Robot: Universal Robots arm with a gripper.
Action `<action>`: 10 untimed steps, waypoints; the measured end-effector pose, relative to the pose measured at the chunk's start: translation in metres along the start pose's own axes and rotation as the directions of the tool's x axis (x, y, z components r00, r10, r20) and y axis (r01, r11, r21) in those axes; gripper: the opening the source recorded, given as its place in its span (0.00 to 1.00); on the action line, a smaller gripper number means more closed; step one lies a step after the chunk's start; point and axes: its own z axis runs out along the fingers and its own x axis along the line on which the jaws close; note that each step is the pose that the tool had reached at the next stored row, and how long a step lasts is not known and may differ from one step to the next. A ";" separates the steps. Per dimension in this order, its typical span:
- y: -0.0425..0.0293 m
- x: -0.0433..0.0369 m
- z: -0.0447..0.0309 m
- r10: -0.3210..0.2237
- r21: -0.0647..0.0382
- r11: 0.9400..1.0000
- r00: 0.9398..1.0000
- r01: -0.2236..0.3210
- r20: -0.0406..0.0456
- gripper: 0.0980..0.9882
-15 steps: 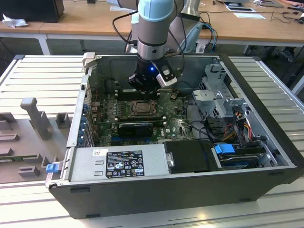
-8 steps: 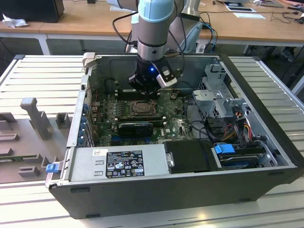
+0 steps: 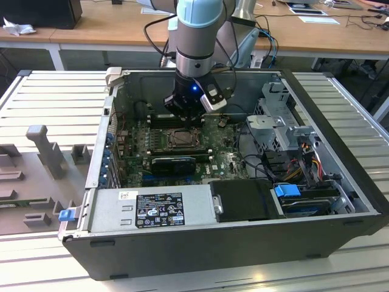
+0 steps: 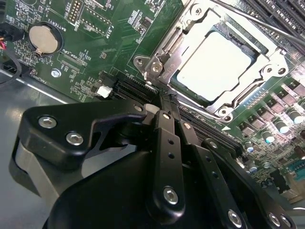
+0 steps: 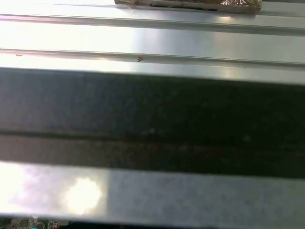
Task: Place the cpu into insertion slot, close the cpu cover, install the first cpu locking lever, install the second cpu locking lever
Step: 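Install the first cpu locking lever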
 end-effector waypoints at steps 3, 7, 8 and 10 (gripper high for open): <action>-0.0002 0.0000 0.0010 0.000 0.006 1.000 1.000 0.000 0.000 0.01; -0.0002 -0.0001 0.0035 0.000 0.011 1.000 1.000 0.000 0.000 0.01; -0.0004 0.0000 0.0037 0.000 0.011 1.000 1.000 0.000 -0.001 0.01; -0.0005 0.0001 0.0039 0.000 0.006 1.000 1.000 0.000 0.000 0.01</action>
